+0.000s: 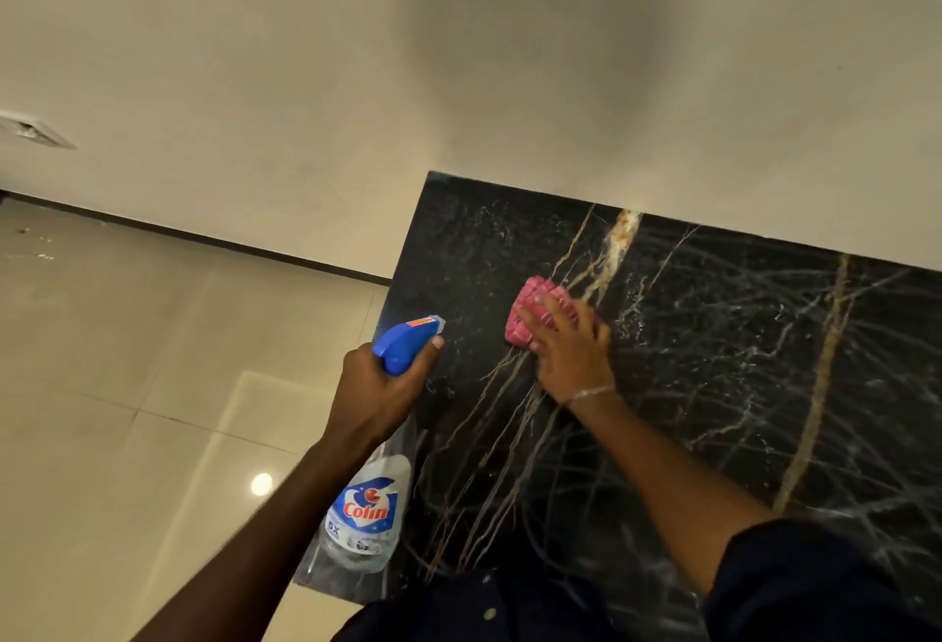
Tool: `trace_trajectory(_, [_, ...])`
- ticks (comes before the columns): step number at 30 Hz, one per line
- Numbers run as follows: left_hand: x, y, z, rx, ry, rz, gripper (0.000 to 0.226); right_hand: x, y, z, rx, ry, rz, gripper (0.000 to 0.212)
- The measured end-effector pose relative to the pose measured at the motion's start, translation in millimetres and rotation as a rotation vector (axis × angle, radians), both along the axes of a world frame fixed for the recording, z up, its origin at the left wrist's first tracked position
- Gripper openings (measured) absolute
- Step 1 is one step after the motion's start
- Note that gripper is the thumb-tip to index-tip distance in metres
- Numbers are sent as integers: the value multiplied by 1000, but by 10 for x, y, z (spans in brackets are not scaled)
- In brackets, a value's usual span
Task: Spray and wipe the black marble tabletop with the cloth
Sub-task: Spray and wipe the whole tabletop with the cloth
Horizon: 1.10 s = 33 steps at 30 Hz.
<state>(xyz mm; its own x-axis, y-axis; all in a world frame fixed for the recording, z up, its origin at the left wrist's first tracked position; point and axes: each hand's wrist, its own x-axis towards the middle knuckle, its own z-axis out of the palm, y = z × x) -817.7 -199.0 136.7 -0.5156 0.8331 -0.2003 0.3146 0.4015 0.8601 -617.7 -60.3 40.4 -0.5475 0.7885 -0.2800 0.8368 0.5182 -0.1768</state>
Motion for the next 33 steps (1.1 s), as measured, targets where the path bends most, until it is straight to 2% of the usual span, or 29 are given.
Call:
trace_trajectory(3, [68, 56, -51, -21, -19, -17, 17, 85, -525, -117, 23, 44, 221, 75])
trace_trajectory(7, [145, 140, -138, -69, -22, -54, 17, 234, -439, -194, 6, 41, 405, 77])
trace_trajectory(14, [116, 459, -129, -56, -42, -76, 15, -195, 711, -99, 33, -26, 41, 76])
trace_trajectory(17, [49, 601, -108, -47, -23, -70, 13, -488, 1183, -61, 7, -59, -49, 77])
trace_trajectory(20, [-2, 742, -82, -31, -9, -60, 12, -842, 1291, -64, 3, -75, -70, 76])
trace_trajectory(24, [0, 914, -91, -26, 41, -108, 15, -1105, 1086, -85, -7, -44, 59, 75])
trace_trajectory(27, [45, 1030, -113, -32, 60, -133, 16, -806, 1119, -132, 9, -20, 85, 75])
trace_trajectory(30, [146, 1112, -113, -12, 20, -142, 17, -144, 1360, -116, 31, 20, -132, 68])
trace_trajectory(33, [250, 1148, -70, 24, 21, -152, 17, 635, 1643, -93, 36, -33, -326, 62])
